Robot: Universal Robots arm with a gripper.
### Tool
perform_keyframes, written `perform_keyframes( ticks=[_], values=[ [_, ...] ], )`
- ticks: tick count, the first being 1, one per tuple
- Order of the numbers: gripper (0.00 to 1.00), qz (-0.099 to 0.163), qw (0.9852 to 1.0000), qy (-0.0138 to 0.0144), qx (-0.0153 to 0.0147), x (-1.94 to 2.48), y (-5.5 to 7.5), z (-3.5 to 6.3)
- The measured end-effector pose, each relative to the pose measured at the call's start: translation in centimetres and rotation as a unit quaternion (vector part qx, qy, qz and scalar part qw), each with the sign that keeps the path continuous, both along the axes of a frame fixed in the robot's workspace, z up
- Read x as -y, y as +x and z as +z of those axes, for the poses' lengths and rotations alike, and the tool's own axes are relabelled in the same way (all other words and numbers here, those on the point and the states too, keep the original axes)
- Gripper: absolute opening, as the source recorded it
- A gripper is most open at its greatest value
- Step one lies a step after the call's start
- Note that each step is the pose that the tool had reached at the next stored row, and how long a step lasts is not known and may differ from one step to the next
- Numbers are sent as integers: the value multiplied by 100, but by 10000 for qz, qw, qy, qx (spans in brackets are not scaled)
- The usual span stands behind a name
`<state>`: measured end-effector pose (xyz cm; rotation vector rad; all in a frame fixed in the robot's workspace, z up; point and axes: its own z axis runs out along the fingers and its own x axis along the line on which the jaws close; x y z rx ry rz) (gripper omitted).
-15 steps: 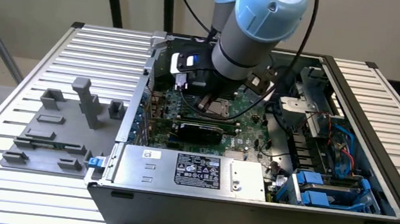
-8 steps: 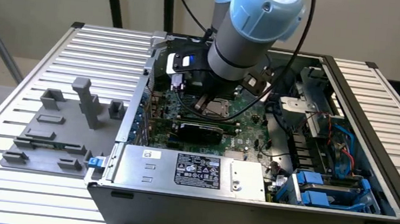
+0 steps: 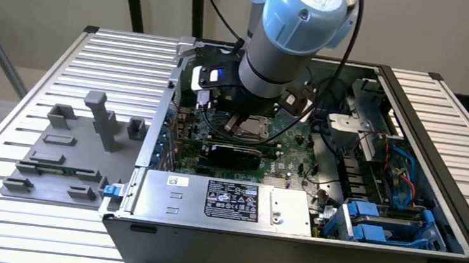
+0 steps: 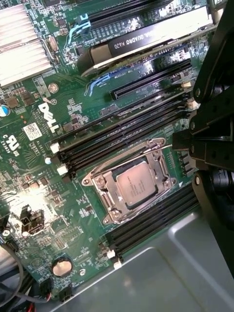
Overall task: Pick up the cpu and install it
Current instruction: 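Install the first cpu locking lever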
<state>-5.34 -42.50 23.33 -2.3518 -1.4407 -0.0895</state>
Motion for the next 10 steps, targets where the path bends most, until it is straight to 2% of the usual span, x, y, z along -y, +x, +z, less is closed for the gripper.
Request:
perform_keyframes(
  ticks=[6,10],
  values=[
    [11,0,10000,-3,17,-23,-49,-83],
    [11,0,10000,-10,44,-56,-76,-140]
  ],
)
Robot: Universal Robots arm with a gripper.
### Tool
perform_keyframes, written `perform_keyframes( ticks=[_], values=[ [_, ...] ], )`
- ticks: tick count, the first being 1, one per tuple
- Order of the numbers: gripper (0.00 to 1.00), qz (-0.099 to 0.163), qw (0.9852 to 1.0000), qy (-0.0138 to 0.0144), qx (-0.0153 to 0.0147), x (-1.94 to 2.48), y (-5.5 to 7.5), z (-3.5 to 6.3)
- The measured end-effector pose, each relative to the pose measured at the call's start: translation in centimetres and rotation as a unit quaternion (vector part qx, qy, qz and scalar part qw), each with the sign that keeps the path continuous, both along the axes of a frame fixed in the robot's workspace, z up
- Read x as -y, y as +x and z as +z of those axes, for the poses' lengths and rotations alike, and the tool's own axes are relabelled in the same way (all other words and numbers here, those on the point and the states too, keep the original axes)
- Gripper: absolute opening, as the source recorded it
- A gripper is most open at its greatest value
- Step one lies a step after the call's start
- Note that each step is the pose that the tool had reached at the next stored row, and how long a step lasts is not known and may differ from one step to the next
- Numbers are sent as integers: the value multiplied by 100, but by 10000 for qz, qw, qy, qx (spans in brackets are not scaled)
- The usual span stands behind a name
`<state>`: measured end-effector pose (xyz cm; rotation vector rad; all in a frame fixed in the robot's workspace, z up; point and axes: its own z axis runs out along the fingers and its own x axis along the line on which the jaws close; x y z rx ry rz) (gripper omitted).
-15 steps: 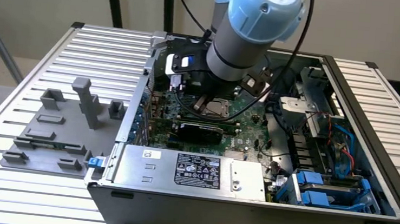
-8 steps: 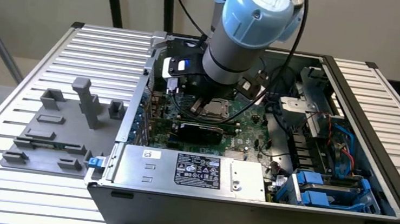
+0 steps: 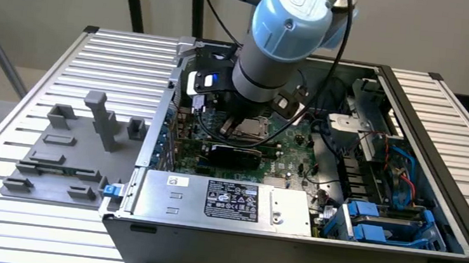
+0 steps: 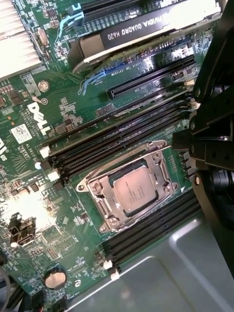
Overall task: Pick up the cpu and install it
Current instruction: 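Install the first cpu locking lever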
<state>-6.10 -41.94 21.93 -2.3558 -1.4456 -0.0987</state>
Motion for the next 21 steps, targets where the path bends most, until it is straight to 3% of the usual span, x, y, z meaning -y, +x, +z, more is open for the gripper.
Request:
perform_keyframes(
  ticks=[6,7,10,13,21],
  values=[
    [11,0,10000,-28,57,-71,-33,-89],
    [11,0,10000,-54,66,-80,-43,-114],
    [11,0,9999,-102,69,-88,-60,-146],
    [11,1,9999,-131,69,-98,-71,-168],
    [11,1,9999,-150,70,-131,-75,-202]
  ],
)
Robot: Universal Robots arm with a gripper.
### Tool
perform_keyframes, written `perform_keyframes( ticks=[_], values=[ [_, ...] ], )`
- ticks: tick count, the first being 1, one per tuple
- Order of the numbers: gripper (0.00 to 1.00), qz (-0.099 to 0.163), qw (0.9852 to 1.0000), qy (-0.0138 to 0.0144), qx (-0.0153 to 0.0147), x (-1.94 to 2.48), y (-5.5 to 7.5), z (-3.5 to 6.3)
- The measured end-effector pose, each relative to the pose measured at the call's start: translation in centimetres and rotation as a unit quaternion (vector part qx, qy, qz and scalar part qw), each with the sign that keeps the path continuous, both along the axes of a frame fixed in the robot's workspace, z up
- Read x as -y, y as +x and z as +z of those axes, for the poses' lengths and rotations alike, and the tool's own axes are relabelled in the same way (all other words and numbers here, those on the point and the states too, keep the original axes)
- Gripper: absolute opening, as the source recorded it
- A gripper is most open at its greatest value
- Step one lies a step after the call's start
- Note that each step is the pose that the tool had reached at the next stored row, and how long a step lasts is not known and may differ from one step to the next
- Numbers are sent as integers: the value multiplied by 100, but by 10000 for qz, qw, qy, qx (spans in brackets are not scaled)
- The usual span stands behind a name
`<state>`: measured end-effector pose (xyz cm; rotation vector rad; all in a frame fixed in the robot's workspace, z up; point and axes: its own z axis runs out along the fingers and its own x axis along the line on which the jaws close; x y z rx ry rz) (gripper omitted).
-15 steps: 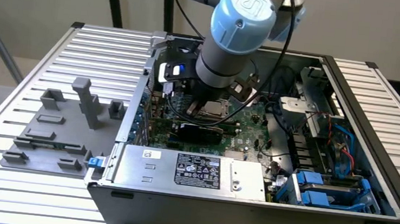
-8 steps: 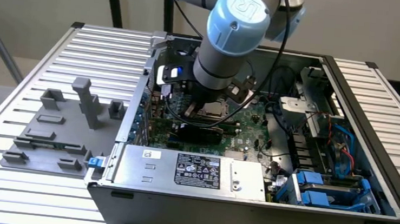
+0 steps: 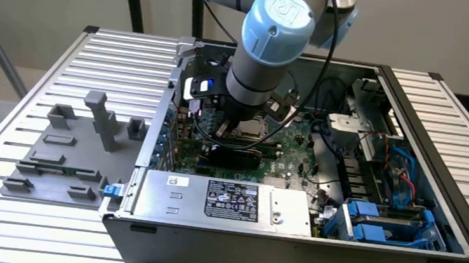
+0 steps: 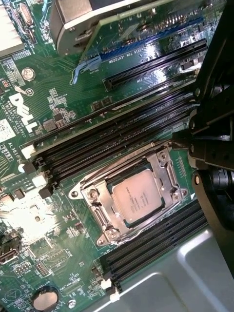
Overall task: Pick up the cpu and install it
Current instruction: 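Install the first cpu locking lever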
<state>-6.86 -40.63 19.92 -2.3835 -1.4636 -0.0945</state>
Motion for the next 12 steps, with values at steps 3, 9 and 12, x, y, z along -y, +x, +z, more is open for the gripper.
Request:
perform_keyframes(
  ticks=[3,9,12],
  values=[
    [11,0,10000,-5,0,-14,-1,-15],
    [11,-1,10000,-14,3,-51,-2,-55],
    [11,1,10000,-26,3,-62,-3,-69]
  ],
)
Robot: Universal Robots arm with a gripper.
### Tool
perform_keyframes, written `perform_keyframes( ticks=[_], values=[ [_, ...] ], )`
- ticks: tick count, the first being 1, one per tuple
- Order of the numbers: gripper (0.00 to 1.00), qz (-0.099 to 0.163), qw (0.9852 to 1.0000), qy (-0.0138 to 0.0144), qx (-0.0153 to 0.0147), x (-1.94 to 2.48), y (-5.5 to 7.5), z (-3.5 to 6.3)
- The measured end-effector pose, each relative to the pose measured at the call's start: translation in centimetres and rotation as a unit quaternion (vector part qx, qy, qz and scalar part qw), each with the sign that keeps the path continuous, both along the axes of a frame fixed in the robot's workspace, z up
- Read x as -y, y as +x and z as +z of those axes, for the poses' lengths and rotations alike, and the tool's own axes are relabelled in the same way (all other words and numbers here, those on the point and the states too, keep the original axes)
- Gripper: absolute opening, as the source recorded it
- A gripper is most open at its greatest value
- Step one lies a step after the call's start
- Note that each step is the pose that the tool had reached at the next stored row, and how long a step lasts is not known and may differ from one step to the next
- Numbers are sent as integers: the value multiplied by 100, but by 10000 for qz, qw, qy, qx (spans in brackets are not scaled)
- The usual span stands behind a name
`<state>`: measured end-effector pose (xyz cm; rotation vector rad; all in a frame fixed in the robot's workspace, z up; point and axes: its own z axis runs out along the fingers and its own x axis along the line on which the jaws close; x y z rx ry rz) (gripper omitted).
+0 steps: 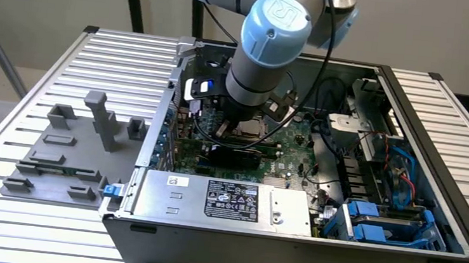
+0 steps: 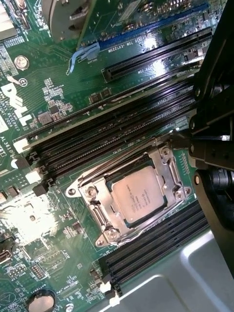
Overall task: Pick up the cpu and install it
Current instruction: 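Install the first cpu locking lever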
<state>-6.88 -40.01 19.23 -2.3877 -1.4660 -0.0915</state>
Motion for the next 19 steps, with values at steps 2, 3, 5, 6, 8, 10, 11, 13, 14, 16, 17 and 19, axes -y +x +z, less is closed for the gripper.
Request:
perform_keyframes(
  ticks=[2,3,5,6,8,10,11,13,14,16,17,19],
  values=[
    [11,0,10000,-33,0,-4,-2,-2],
    [11,0,10000,-52,0,-4,-2,-2],
    [11,0,10000,-84,0,-4,-2,-2],
    [11,0,10000,-91,0,-3,-2,5],
    [11,-1,10000,-91,0,-3,-2,40],
    [11,-1,10000,-91,-5,-4,-3,93],
    [11,-1,10000,-92,-8,-3,-3,122],
    [11,-1,10000,-91,-11,-3,-3,154],
    [11,-1,10000,-90,-11,-4,-2,155],
    [11,0,10000,-91,-12,-4,-2,155],
    [11,0,10000,-91,-12,-4,-2,155],
    [11,0,10000,-91,-12,-4,-2,155]
  ],
)
